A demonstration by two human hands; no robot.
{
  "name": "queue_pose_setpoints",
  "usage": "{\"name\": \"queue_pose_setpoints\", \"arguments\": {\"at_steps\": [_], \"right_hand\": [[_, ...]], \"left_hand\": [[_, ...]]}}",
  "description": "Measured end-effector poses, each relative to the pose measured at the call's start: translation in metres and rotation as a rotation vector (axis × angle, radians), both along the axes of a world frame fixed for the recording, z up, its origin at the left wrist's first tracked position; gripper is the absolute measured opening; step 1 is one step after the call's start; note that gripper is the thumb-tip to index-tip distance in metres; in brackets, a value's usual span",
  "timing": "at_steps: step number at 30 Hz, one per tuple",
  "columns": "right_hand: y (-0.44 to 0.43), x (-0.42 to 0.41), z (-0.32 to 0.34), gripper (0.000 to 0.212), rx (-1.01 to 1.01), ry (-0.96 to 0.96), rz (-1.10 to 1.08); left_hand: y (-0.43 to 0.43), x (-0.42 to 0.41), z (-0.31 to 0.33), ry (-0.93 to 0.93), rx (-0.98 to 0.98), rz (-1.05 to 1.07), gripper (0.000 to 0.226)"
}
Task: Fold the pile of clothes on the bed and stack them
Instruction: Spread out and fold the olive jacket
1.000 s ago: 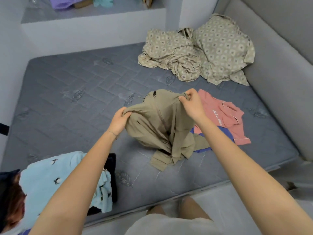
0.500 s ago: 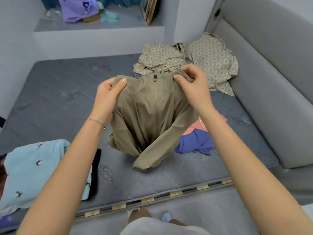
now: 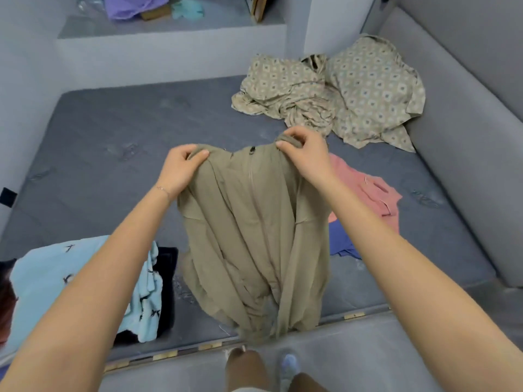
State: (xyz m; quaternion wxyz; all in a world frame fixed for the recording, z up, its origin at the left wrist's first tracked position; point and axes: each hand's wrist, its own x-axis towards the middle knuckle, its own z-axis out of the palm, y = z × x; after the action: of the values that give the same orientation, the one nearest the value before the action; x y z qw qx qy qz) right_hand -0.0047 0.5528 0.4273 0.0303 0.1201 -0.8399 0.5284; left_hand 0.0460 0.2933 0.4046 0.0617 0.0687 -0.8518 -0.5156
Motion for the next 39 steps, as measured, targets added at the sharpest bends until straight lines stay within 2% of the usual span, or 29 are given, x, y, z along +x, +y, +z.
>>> {"name": "queue_pose_setpoints", "arguments": {"at_steps": [3, 7, 11, 15, 17, 19, 20, 21, 22, 24, 27, 31, 33, 36, 39], "right_hand": [[-0.020, -0.025, -0.073, 0.009, 0.146, -0.104, -0.035], [-0.046, -0.062, -0.150, 0.006, 0.240, -0.245, -0.128], [-0.063, -0.107, -0.216, 0.005, 0.240, -0.281, -0.157], [-0.079, -0.155, -0.279, 0.009, 0.180, -0.252, -0.171], [-0.082, -0.178, -0.314, 0.024, 0.209, -0.219, -0.161], [-0.080, -0.191, -0.343, 0.042, 0.307, -0.261, -0.166], [-0.078, -0.191, -0.356, 0.049, 0.347, -0.291, -0.171], [-0.073, -0.188, -0.366, 0.055, 0.378, -0.302, -0.178], [-0.067, -0.183, -0.376, 0.060, 0.405, -0.300, -0.192], [-0.052, -0.166, -0.394, 0.066, 0.458, -0.305, -0.203], [-0.029, -0.140, -0.419, 0.073, 0.520, -0.348, -0.193], [-0.001, -0.113, -0.447, 0.090, 0.525, -0.539, -0.216], [0.011, -0.104, -0.460, 0.080, 0.488, -0.640, -0.240], [0.021, -0.099, -0.471, 0.032, 0.372, -0.641, -0.266], [0.027, -0.101, -0.465, 0.040, 0.255, -0.564, -0.293]], "left_hand": [[-0.018, -0.034, -0.073, -0.088, -0.060, -0.011, 0.025], [-0.042, -0.082, -0.157, -0.174, -0.010, 0.040, 0.029], [-0.056, -0.122, -0.223, -0.174, 0.068, 0.080, 0.022], [-0.063, -0.159, -0.288, -0.156, 0.112, 0.171, 0.031], [-0.064, -0.176, -0.320, -0.153, 0.017, 0.242, 0.031], [-0.064, -0.185, -0.353, -0.193, -0.152, 0.305, 0.015], [-0.062, -0.184, -0.368, -0.221, -0.232, 0.326, 0.038], [-0.058, -0.182, -0.380, -0.206, -0.290, 0.306, 0.055], [-0.051, -0.179, -0.391, -0.166, -0.342, 0.247, 0.061], [-0.032, -0.171, -0.407, -0.111, -0.415, 0.081, 0.060], [0.001, -0.163, -0.428, -0.131, -0.429, -0.089, 0.058], [0.038, -0.161, -0.439, -0.146, -0.468, -0.251, 0.061], [0.051, -0.166, -0.440, -0.136, -0.489, -0.296, 0.059], [0.067, -0.178, -0.440, -0.116, -0.556, -0.389, 0.056], [0.086, -0.194, -0.437, -0.120, -0.582, -0.477, 0.051]]}}
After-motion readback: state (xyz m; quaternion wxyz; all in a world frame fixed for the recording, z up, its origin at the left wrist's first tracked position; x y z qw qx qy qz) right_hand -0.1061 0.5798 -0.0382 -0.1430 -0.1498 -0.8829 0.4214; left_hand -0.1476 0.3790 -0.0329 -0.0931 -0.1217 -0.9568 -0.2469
